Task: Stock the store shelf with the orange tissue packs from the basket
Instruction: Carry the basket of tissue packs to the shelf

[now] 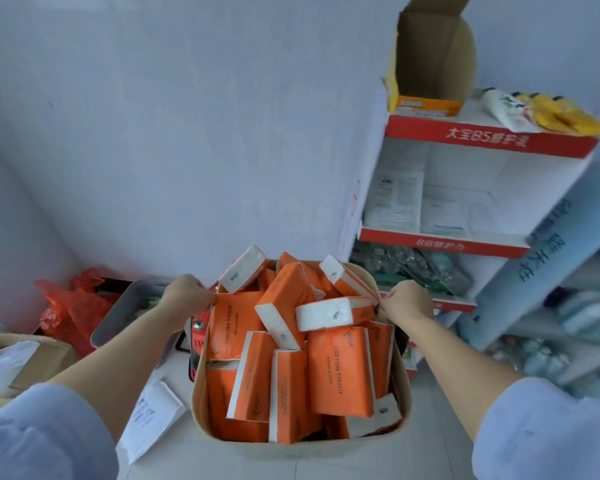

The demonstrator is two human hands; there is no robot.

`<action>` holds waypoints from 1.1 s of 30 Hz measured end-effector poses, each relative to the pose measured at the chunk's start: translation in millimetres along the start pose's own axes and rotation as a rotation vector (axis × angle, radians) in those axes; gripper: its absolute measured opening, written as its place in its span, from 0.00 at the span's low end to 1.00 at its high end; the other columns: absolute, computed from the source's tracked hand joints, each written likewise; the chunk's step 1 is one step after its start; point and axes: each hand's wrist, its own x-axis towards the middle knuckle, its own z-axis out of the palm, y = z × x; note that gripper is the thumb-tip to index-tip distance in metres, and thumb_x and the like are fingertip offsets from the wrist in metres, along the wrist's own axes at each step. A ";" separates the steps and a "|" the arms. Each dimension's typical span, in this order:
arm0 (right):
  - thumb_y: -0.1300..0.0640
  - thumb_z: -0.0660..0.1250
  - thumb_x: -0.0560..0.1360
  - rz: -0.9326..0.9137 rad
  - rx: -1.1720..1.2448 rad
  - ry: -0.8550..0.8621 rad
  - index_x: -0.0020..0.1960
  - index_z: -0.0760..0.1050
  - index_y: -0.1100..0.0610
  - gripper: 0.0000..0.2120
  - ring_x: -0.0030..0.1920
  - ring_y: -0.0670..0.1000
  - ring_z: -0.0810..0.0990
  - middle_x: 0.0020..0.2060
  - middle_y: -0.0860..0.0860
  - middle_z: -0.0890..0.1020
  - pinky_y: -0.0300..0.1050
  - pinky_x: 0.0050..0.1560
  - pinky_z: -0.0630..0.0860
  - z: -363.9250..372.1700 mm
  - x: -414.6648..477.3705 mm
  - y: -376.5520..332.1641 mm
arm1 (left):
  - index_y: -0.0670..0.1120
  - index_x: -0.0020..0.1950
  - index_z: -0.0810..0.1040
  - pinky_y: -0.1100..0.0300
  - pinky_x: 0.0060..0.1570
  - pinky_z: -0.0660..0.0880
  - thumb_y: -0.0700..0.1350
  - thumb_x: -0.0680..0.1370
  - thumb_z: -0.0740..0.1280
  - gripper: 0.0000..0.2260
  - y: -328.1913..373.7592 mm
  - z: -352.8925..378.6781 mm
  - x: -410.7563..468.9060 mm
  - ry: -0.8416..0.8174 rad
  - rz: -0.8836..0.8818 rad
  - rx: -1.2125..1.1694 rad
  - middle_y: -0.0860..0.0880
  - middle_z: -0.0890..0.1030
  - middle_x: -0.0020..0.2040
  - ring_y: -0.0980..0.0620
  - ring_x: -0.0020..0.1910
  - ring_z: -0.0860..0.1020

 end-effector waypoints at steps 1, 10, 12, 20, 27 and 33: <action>0.63 0.67 0.70 0.032 0.002 0.007 0.29 0.72 0.57 0.12 0.27 0.52 0.71 0.26 0.51 0.74 0.39 0.24 0.62 -3.9 -4.2 11.0 | 0.38 0.36 0.76 0.62 0.29 0.67 0.36 0.71 0.65 0.04 4.3 5.5 -3.0 -0.022 0.015 0.012 0.44 0.76 0.29 0.49 0.28 0.72; 0.59 0.69 0.71 0.268 0.100 0.116 0.39 0.79 0.59 0.04 0.38 0.56 0.78 0.38 0.56 0.80 0.41 0.36 0.70 -42.9 -42.9 122.3 | 0.37 0.44 0.78 0.58 0.31 0.72 0.39 0.75 0.67 0.05 66.9 79.5 -33.1 -0.190 0.169 0.103 0.41 0.81 0.39 0.48 0.35 0.76; 0.60 0.69 0.71 0.327 0.129 0.152 0.40 0.81 0.59 0.04 0.41 0.57 0.81 0.38 0.56 0.82 0.41 0.38 0.72 -55.5 -49.7 149.6 | 0.37 0.44 0.78 0.58 0.30 0.70 0.39 0.75 0.67 0.05 88.8 100.5 -43.9 -0.210 0.220 0.132 0.42 0.80 0.38 0.49 0.34 0.75; 0.60 0.68 0.67 0.520 0.158 0.270 0.39 0.80 0.58 0.03 0.41 0.58 0.81 0.38 0.55 0.82 0.41 0.37 0.73 -119.5 -68.9 285.3 | 0.37 0.36 0.76 0.61 0.28 0.65 0.36 0.72 0.67 0.05 183.2 211.6 -103.3 -0.359 0.404 0.208 0.44 0.74 0.30 0.50 0.28 0.70; 0.57 0.68 0.66 0.660 0.168 0.347 0.36 0.77 0.56 0.03 0.37 0.56 0.79 0.34 0.53 0.79 0.38 0.28 0.65 -181.1 -80.1 419.5 | 0.38 0.32 0.74 0.62 0.27 0.63 0.35 0.72 0.66 0.08 255.3 331.9 -181.1 -0.507 0.495 0.248 0.44 0.73 0.27 0.49 0.26 0.67; 0.58 0.69 0.66 0.774 0.179 0.396 0.34 0.77 0.57 0.04 0.35 0.56 0.77 0.32 0.53 0.78 0.40 0.35 0.70 -232.3 -91.9 517.1 | 0.38 0.30 0.74 0.61 0.29 0.65 0.34 0.69 0.65 0.07 319.0 425.4 -250.7 -0.574 0.591 0.279 0.44 0.73 0.24 0.48 0.24 0.68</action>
